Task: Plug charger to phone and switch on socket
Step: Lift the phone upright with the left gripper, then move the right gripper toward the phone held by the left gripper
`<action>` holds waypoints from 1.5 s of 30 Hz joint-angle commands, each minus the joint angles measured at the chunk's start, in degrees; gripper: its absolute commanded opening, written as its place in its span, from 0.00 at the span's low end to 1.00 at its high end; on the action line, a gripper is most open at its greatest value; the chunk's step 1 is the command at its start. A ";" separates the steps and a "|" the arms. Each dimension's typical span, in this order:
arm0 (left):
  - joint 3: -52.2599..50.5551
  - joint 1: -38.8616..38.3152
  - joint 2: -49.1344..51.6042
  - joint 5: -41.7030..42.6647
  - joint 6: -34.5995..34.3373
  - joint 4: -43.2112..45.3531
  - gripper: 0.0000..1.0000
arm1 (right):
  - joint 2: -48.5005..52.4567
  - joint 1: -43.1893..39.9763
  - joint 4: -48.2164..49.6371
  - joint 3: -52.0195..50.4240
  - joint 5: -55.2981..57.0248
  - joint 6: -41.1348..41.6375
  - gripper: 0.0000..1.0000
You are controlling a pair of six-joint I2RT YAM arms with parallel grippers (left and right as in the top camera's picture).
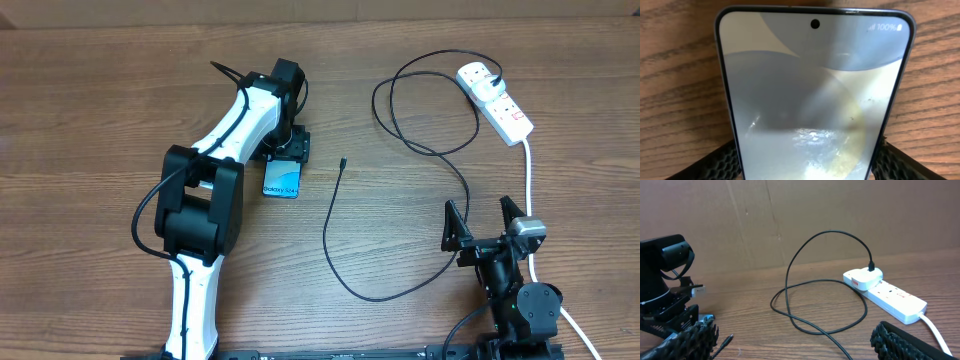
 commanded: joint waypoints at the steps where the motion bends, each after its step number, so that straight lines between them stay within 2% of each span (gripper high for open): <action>1: -2.99 -0.50 2.14 1.84 -0.66 1.31 0.72 | -0.44 0.26 0.17 -0.61 0.35 0.17 1.00; 4: -2.93 -0.48 2.14 1.86 -0.68 1.68 0.68 | -0.44 0.26 0.17 -0.61 0.35 0.15 1.00; 10: -2.03 -0.31 2.12 1.95 -0.68 1.18 0.66 | -0.44 0.26 0.17 -0.61 0.35 0.17 1.00; 19: 4.94 -0.17 2.12 1.95 -0.68 -4.83 0.64 | -0.44 0.26 0.17 -0.61 0.35 0.17 1.00; 26: 12.41 0.20 2.12 1.90 -1.49 -10.21 0.63 | -0.44 0.26 0.17 -0.42 -0.57 8.44 1.00; 27: 13.27 0.28 2.12 1.92 -1.53 -10.82 0.59 | -0.44 0.26 0.07 -0.15 -1.27 8.76 1.00; 28: 14.43 0.42 2.12 1.90 -1.55 -11.74 0.50 | -0.44 0.26 -0.15 0.44 -2.34 9.05 1.00; 31: 16.52 0.61 2.12 1.88 -1.55 -13.05 0.42 | -0.15 0.26 -2.08 3.19 -4.28 9.14 1.00; 37: 17.33 0.83 2.12 1.92 -2.25 -13.51 0.17 | 5.60 0.26 -9.16 11.30 -5.81 9.29 1.00; 39: 17.35 0.94 2.12 1.92 -3.10 -13.53 0.06 | 9.51 0.26 -11.06 14.73 -6.75 9.25 1.00; 45: 17.49 1.51 2.12 2.19 -6.82 -13.97 0.04 | 26.91 0.26 -18.03 27.12 -11.67 9.22 1.00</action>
